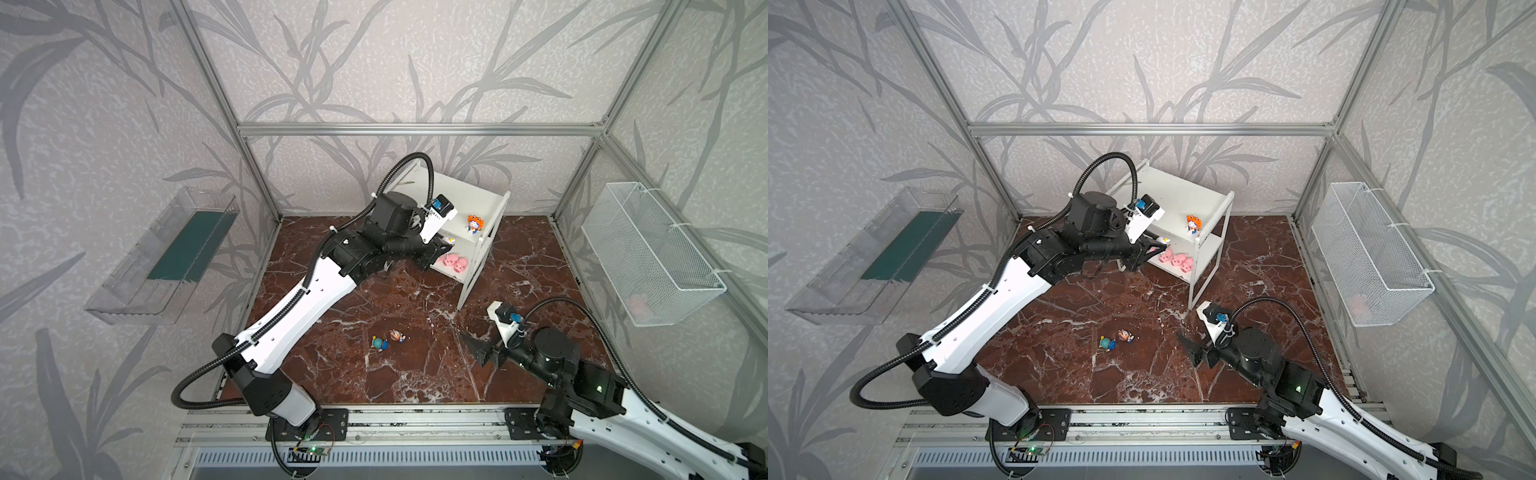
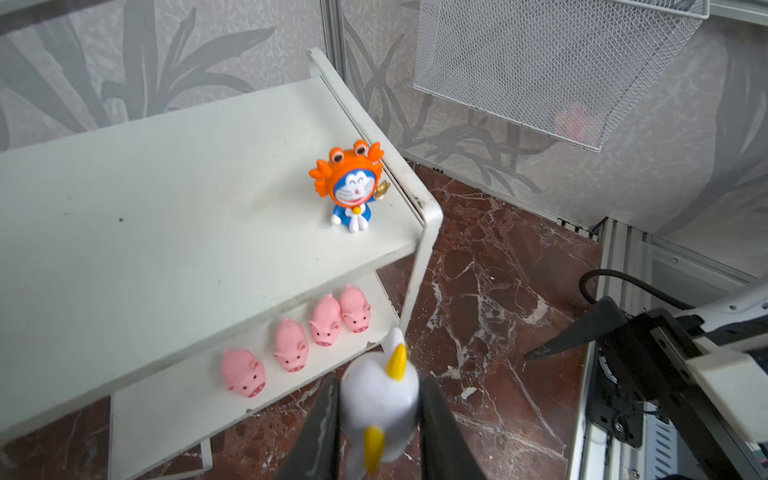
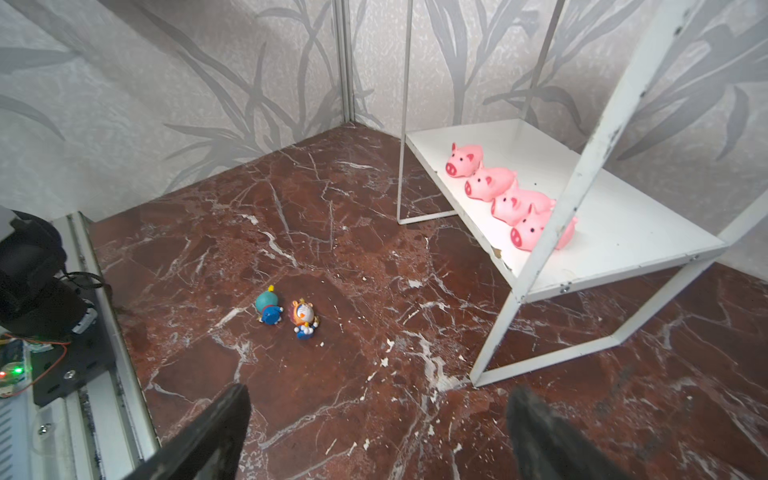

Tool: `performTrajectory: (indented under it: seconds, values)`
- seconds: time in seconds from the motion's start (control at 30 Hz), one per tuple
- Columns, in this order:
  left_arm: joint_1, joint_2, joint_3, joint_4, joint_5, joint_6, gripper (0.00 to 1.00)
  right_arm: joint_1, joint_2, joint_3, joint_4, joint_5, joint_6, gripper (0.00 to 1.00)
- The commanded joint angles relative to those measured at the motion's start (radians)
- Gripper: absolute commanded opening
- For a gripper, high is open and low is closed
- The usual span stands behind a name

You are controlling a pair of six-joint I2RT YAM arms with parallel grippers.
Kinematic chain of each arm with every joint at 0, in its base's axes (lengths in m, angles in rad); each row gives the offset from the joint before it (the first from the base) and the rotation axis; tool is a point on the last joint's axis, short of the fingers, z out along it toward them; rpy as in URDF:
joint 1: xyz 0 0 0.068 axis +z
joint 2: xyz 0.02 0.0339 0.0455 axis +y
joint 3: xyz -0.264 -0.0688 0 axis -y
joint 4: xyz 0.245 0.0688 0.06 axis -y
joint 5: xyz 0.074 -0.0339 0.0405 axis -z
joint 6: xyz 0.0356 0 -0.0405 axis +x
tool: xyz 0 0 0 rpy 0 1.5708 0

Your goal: Place and organize the plastic toys onto the shelf

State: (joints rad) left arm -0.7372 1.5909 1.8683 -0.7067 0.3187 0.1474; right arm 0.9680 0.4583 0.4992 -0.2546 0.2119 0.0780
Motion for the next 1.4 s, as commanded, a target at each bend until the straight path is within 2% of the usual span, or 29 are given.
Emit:
performTrajectory:
  seconds: [0.0, 0.17, 0.7, 1.37]
  values:
    - [0.007, 0.05, 0.106, -0.075, -0.02, 0.088, 0.17, 0.003, -0.012, 0.053, -0.061, 0.097, -0.006, 0.96]
    - [0.008, 0.113, 0.204, -0.101, -0.025, 0.108, 0.17, 0.003, -0.025, 0.083, -0.117, 0.186, -0.004, 0.97]
    - [0.047, 0.233, 0.338, -0.108, 0.085, 0.064, 0.19, 0.003, -0.081, 0.122, -0.194, 0.223, 0.018, 0.97]
    - [0.084, 0.309, 0.41, -0.121, 0.154, 0.026, 0.24, 0.003, -0.086, 0.106, -0.198, 0.223, 0.032, 0.97]
